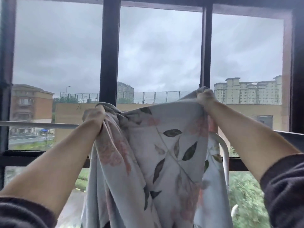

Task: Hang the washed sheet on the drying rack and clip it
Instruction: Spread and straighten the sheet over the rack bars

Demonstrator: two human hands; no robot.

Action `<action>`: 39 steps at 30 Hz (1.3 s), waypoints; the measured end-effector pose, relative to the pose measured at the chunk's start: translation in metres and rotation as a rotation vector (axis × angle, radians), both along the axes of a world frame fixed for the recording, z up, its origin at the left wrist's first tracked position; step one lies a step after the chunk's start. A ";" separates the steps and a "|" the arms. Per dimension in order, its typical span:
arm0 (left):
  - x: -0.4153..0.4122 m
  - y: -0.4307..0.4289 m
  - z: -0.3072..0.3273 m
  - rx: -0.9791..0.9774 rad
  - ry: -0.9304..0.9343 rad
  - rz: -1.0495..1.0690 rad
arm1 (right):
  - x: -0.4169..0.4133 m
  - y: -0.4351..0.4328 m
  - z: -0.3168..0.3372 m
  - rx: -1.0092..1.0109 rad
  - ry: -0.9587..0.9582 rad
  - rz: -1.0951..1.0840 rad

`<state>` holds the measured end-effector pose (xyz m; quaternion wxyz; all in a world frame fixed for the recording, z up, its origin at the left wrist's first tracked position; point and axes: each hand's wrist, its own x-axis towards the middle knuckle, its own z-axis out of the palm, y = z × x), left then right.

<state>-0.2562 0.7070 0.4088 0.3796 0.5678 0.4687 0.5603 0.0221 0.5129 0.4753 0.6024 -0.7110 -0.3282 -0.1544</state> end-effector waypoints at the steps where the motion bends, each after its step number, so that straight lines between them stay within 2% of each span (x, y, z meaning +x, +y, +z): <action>1: -0.006 0.003 0.003 0.012 0.051 0.038 | 0.012 -0.011 -0.002 -0.025 -0.009 -0.066; 3: -0.008 0.009 0.006 0.052 0.152 0.070 | 0.028 -0.029 -0.010 -0.132 -0.033 -0.121; 5: 0.000 0.004 -0.001 0.092 0.273 0.031 | 0.041 -0.033 -0.027 -0.325 -0.053 -0.081; 7: 0.014 0.001 -0.015 0.148 0.463 0.022 | 0.043 -0.032 -0.043 -0.519 -0.019 -0.051; 11: 0.029 -0.011 -0.033 0.351 0.813 0.195 | 0.054 -0.034 -0.065 -0.843 -0.028 -0.215; 15: 0.033 -0.023 -0.037 0.515 1.056 0.349 | 0.069 -0.035 -0.070 -0.840 0.000 -0.248; 17: 0.038 -0.022 -0.042 0.645 1.122 0.374 | 0.072 -0.031 -0.073 -0.791 -0.052 -0.257; 20: 0.047 -0.016 -0.053 0.776 1.061 0.205 | 0.072 -0.026 -0.079 -0.748 -0.090 -0.248; 23: 0.051 -0.011 -0.063 0.774 1.033 0.204 | 0.071 -0.015 -0.083 -0.759 -0.159 -0.228; 26: 0.054 -0.012 -0.075 0.793 1.005 0.251 | 0.040 0.001 -0.091 -0.662 -0.349 -0.157; 29: 0.056 -0.013 -0.078 0.861 0.982 0.288 | -0.016 0.029 -0.102 -0.716 -0.626 -0.062; 33: 0.047 -0.006 -0.077 0.965 0.947 0.347 | -0.058 0.071 -0.120 -0.610 -0.903 -0.213; 36: 0.031 0.011 -0.074 0.967 0.905 0.383 | -0.061 0.083 -0.125 -0.594 -0.962 -0.310; 39: 0.007 0.036 -0.068 0.888 0.820 0.391 | -0.053 0.082 -0.126 -0.545 -0.951 -0.349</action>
